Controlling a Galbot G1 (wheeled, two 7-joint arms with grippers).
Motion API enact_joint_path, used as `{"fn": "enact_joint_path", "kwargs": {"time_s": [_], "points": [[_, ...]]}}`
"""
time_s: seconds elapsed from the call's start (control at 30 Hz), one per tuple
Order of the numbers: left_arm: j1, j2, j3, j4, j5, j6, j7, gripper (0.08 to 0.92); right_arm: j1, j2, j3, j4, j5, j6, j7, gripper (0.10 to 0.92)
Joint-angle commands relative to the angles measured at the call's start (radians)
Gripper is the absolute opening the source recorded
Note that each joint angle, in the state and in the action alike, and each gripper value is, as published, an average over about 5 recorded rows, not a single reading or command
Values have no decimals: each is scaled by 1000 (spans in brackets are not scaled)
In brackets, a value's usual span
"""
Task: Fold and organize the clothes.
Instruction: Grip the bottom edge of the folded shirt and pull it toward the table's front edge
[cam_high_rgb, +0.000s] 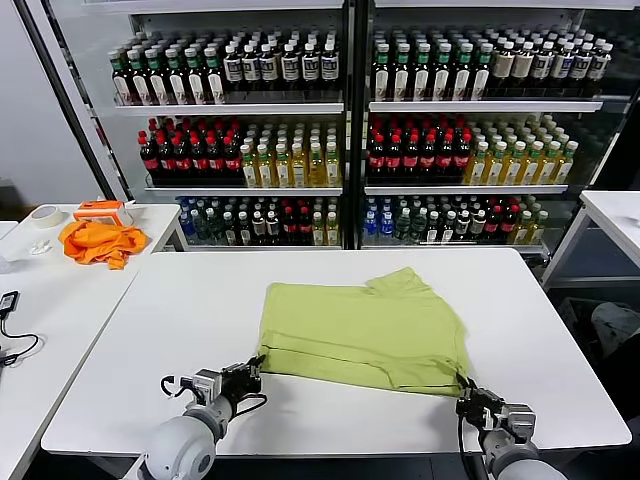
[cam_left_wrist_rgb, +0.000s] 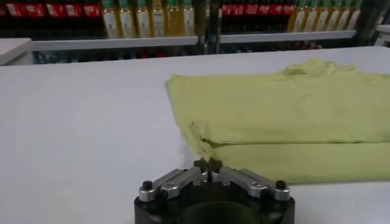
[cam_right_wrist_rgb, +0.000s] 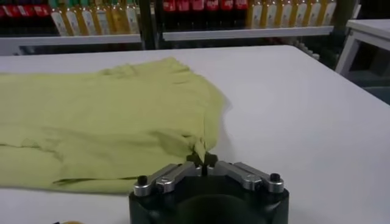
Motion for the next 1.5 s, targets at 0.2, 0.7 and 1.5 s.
{"fn": "enact_joint_path", "kwargs": {"time_s": [0.2, 0.7, 1.5], "points": [[240, 79, -164, -213, -75, 18, -51, 84, -87, -16, 8, 95, -22, -24, 0, 123], [384, 94, -216, -280, -71, 22, -46, 84, -233, 8, -6, 155, -119, 8, -32, 123], [8, 160, -165, -161, -155, -103, 15, 607, 143, -92, -2, 144, 61, -72, 9, 604]]}}
